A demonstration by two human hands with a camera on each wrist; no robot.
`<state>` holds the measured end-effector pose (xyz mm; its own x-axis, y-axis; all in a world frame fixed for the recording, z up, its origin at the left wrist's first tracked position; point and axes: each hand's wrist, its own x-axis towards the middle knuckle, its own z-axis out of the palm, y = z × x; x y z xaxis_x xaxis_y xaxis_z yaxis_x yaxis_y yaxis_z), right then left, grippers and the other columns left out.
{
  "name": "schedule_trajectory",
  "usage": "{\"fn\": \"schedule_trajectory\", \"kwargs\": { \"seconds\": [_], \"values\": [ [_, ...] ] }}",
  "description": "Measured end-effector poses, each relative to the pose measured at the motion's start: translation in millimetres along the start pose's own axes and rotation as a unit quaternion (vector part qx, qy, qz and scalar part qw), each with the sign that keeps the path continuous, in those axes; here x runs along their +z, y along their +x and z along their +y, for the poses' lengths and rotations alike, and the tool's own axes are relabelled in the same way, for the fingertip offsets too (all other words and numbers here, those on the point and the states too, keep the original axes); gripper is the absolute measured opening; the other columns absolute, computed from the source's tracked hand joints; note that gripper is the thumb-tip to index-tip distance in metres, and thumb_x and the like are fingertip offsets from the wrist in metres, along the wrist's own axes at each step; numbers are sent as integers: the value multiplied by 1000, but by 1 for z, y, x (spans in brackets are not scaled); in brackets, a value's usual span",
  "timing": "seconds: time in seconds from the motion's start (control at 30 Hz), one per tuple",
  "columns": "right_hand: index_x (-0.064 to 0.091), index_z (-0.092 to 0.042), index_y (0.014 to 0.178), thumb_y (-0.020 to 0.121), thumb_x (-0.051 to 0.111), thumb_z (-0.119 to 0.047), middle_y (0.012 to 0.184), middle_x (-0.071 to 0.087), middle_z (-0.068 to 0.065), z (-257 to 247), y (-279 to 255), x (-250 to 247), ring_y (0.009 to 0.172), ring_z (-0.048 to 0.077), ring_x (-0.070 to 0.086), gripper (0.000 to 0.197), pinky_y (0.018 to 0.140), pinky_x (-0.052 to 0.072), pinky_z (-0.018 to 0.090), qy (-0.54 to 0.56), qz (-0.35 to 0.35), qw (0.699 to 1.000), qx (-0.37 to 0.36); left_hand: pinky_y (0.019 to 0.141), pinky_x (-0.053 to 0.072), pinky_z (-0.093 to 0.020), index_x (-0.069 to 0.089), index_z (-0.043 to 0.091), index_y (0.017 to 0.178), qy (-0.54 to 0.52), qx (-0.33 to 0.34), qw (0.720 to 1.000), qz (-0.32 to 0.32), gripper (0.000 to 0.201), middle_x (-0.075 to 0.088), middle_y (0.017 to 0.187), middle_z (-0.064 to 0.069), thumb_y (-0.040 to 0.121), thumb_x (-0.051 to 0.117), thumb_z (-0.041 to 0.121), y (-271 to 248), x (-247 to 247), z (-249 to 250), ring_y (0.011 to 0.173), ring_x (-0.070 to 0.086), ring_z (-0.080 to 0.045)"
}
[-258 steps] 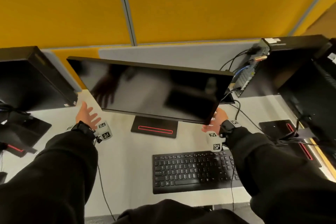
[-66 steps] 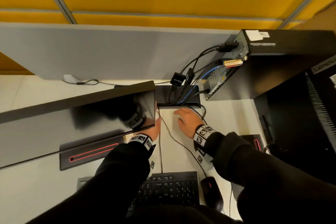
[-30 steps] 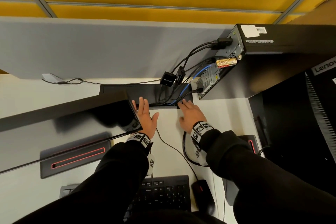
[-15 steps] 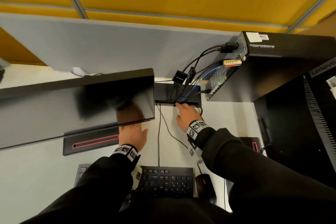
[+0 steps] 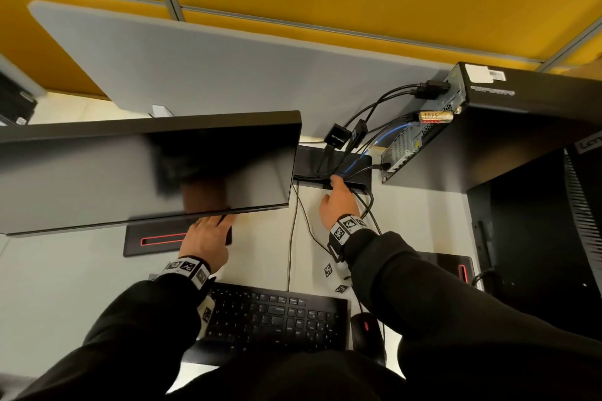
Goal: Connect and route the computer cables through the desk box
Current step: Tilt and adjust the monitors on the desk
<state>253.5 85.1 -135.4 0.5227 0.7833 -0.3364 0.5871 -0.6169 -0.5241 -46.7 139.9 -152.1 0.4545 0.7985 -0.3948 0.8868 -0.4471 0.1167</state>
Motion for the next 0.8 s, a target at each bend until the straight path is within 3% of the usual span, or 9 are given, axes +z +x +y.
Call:
{"fn": "schedule_trajectory", "kwargs": {
  "seconds": [0.27, 0.5, 0.67, 0.8],
  "values": [
    [35, -21, 154, 99, 51, -23, 153, 40, 3, 16, 9, 9, 138, 26, 43, 57, 109, 45, 44, -173, -22, 983, -64, 92, 53, -41, 43, 27, 147, 20, 4, 999, -34, 78, 62, 131, -4, 75, 73, 19, 10, -24, 1, 112, 62, -35],
    [32, -22, 154, 97, 52, -26, 144, 38, 7, 12, 18, -2, 129, 29, 44, 61, 104, 46, 46, -245, -65, 965, -68, 76, 57, -40, 53, 25, 121, 39, -9, 999, -25, 50, 67, 107, -1, 75, 70, 17, 8, -31, 12, 93, 67, -32],
    [26, -22, 156, 96, 52, -28, 145, 39, 9, 12, 15, -4, 129, 31, 46, 66, 104, 46, 49, -275, -76, 956, -69, 70, 57, -42, 56, 23, 107, 58, -2, 998, -38, 34, 65, 98, -1, 76, 66, 13, 7, -36, 15, 81, 66, -32],
    [23, -24, 156, 96, 53, -24, 148, 40, 9, 9, 7, 3, 132, 32, 46, 68, 104, 47, 51, -253, -55, 962, -86, 71, 57, -38, 57, 24, 109, 55, 7, 998, -32, 37, 64, 96, 3, 75, 67, 14, 10, -34, 8, 85, 66, -28]
  ]
}}
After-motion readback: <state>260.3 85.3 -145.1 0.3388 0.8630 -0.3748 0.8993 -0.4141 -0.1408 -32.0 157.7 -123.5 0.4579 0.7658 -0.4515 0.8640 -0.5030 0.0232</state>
